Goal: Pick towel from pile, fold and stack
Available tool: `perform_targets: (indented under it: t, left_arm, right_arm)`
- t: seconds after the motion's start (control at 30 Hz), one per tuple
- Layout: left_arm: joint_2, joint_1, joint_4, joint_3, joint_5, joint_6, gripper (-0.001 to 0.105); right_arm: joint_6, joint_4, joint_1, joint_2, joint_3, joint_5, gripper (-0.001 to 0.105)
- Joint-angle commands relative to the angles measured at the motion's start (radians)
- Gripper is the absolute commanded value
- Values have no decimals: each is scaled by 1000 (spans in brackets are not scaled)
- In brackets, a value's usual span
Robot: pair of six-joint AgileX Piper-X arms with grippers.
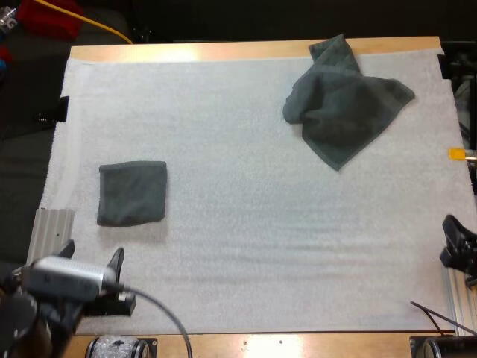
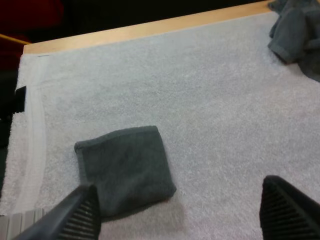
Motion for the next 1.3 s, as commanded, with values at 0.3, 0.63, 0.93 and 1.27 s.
perform_targets:
  t: [0.3, 0.63, 0.93, 1.27]
  left_arm:
    - [-220, -1, 9, 16, 17, -6, 64]
    - [-401, -1, 57, 14, 88, -6, 64]
    - [-497, 3, 194, 9, 117, -6, 64]
    - [-494, 22, 89, 121, 118, 73, 64]
  right_arm:
    - [-12, 60, -6, -176, -3, -2, 74]
    - [-10, 60, -6, -370, 88, -2, 74]
    - [-5, 80, -6, -448, 132, 6, 74]
    - [-14, -10, -6, -448, 191, 14, 74]
